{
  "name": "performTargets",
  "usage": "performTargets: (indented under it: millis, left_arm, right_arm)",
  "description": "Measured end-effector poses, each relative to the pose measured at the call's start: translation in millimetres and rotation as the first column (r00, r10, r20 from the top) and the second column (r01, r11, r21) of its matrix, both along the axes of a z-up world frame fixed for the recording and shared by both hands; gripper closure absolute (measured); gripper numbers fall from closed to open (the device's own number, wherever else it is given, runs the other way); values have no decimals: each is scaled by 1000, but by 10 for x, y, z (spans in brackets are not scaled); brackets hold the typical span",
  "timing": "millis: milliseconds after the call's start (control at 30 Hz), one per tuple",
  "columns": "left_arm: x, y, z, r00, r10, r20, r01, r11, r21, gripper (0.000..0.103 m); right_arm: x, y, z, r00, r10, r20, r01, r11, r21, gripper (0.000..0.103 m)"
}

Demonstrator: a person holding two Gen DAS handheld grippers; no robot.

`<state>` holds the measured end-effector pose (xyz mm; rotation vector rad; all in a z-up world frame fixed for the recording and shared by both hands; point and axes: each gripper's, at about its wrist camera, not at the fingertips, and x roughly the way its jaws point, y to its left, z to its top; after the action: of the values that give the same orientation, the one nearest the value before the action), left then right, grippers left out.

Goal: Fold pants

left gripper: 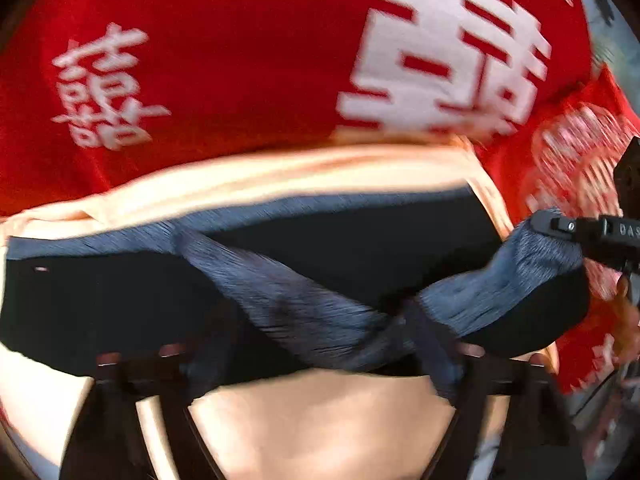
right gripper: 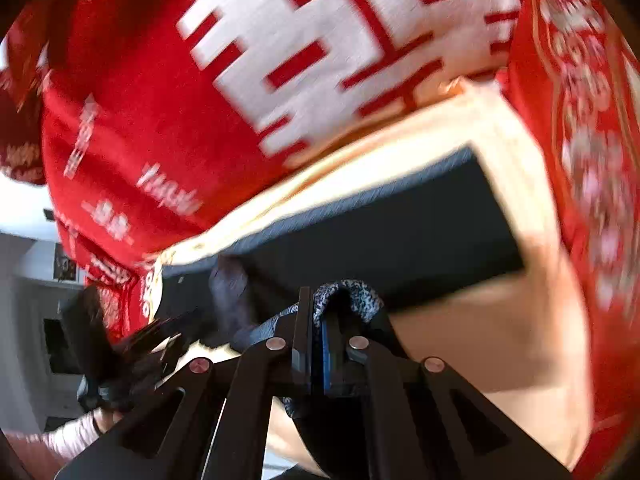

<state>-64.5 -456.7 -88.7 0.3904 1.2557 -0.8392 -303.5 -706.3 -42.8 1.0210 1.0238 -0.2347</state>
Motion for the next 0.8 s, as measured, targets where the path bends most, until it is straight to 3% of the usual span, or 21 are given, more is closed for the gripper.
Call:
performTargets:
  millis: [267, 333, 367, 400, 500, 600, 667, 767, 800]
  left_arm:
    - [257, -147, -493, 998, 60, 36, -65, 984, 166, 17]
    - [301, -193, -596, 997, 65, 38, -71, 979, 189, 17]
    - [325, -215, -646, 997, 69, 39, -76, 977, 201, 17]
    - [347, -238, -688, 996, 73, 42, -80, 974, 210, 17]
    - [387, -302, -814, 996, 75, 56, -86, 967, 239, 17]
    - [426, -312, -907, 995, 77, 59, -90, 961, 261, 17]
    - [446, -320, -965, 995, 84, 59, -98, 957, 274, 17]
    - [466, -308, -1006, 993, 98, 63, -112, 954, 278, 17]
    - [473, -300, -1017, 993, 102, 63, -116, 954, 278, 17]
  right_arm:
    - [317, -690, -320, 995, 23, -99, -32, 995, -93, 94]
    - [398, -736, -373, 985, 42, -169, -68, 986, -150, 73]
    - [415, -744, -365, 981, 47, -189, -83, 978, -189, 45]
    - [423, -742, -346, 978, 50, -201, -96, 969, -227, 28]
    - [385, -795, -224, 979, 47, -196, -106, 949, -299, 27]
    - [305, -844, -245, 978, 35, -204, -87, 964, -252, 27]
    - [273, -847, -388, 965, 46, -258, -107, 968, -225, 28]
    - [296, -845, -615, 952, 71, -297, -136, 969, -206, 40]
    - [317, -861, -691, 954, 72, -292, -135, 970, -202, 49]
